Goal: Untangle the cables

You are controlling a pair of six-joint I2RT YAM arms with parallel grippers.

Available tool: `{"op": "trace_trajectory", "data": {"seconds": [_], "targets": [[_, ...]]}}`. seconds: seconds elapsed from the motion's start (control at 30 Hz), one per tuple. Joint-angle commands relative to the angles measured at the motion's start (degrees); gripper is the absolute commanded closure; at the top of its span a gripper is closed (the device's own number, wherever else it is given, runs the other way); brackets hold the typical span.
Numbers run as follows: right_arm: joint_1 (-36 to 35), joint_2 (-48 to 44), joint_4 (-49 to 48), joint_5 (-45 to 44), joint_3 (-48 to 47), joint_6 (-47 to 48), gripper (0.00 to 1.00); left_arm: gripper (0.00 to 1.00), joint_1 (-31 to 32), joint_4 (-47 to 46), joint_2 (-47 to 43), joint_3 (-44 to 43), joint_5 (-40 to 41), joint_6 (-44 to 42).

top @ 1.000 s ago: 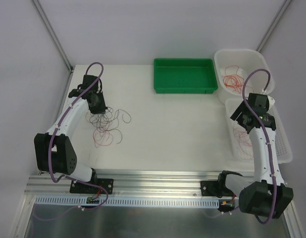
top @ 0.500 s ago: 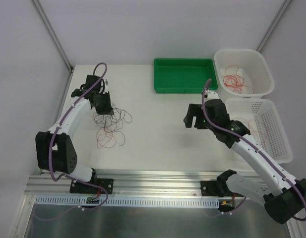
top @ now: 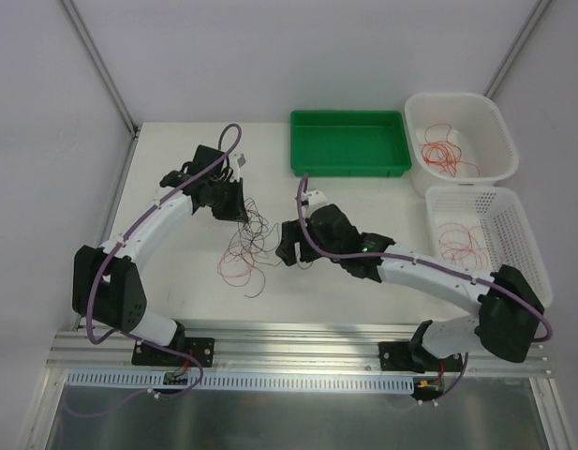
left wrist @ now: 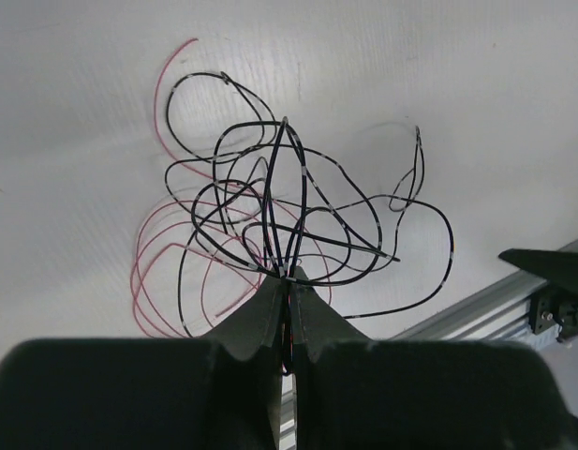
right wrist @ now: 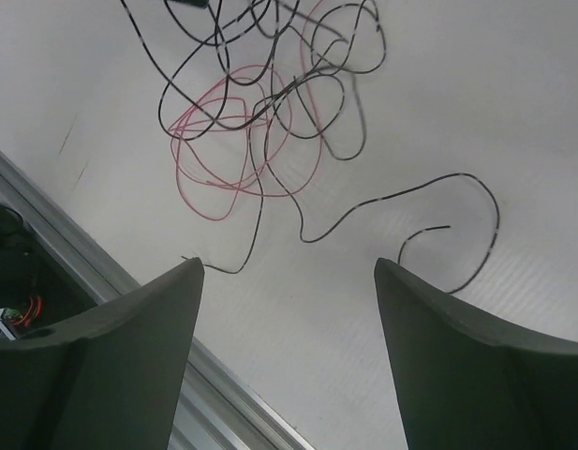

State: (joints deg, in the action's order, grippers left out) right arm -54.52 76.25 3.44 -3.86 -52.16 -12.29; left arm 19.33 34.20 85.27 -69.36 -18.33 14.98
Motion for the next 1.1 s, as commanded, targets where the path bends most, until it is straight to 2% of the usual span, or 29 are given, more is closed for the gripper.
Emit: {"op": "trace_trajectory", "data": {"seconds": [0.0, 0.23, 0.43, 0.77, 0.83, 0.93, 0.97, 1.03, 1.07], "targets": [[-3.56, 6.78, -9.15, -2.63, -3.55, -2.30, 0.23, 1.00, -0.79, -1.06, -1.78, 0.90, 5.05, 0.48], [-4.01, 16.46, -18.37, 3.33, -6.90, 2.62, 0.26, 1.00, -0.88, -0.18, 0.15, 0.37, 5.14, 0.57], [-4.10, 22.09, -19.17, 9.74, -10.85, 10.27, 0.31, 1.00, -0.96, 0.26, -0.11, 0.19, 6.46, 0.22], [-4.10, 29.04, -20.23, 16.25, -12.97, 11.50, 0.41, 1.00, -1.49, 0.79, 0.33, -0.16, 8.40, 0.31], [-4.10, 29.57, -20.67, 16.86, -12.70, 11.50, 0.46, 1.00, -1.93, 0.87, 0.24, -0.25, 8.31, 0.40], [-4.01, 29.66, -21.11, 17.74, -12.09, 11.77, 0.59, 1.00, -2.54, 0.96, 0.15, -0.25, 8.31, 0.40], [-4.01, 29.31, -21.02, 17.92, -11.74, 11.94, 0.69, 1.00, -2.72, 0.87, 0.07, -0.25, 8.48, 0.31], [-4.01, 27.22, -19.97, 18.10, -11.12, 11.86, 0.80, 1.00, -3.33, 0.87, 0.07, -0.25, 9.44, 0.31], [-4.01, 26.07, -19.36, 18.01, -10.68, 12.38, 0.88, 1.00, -3.60, 0.96, 0.07, -0.33, 9.62, 0.31]]}}
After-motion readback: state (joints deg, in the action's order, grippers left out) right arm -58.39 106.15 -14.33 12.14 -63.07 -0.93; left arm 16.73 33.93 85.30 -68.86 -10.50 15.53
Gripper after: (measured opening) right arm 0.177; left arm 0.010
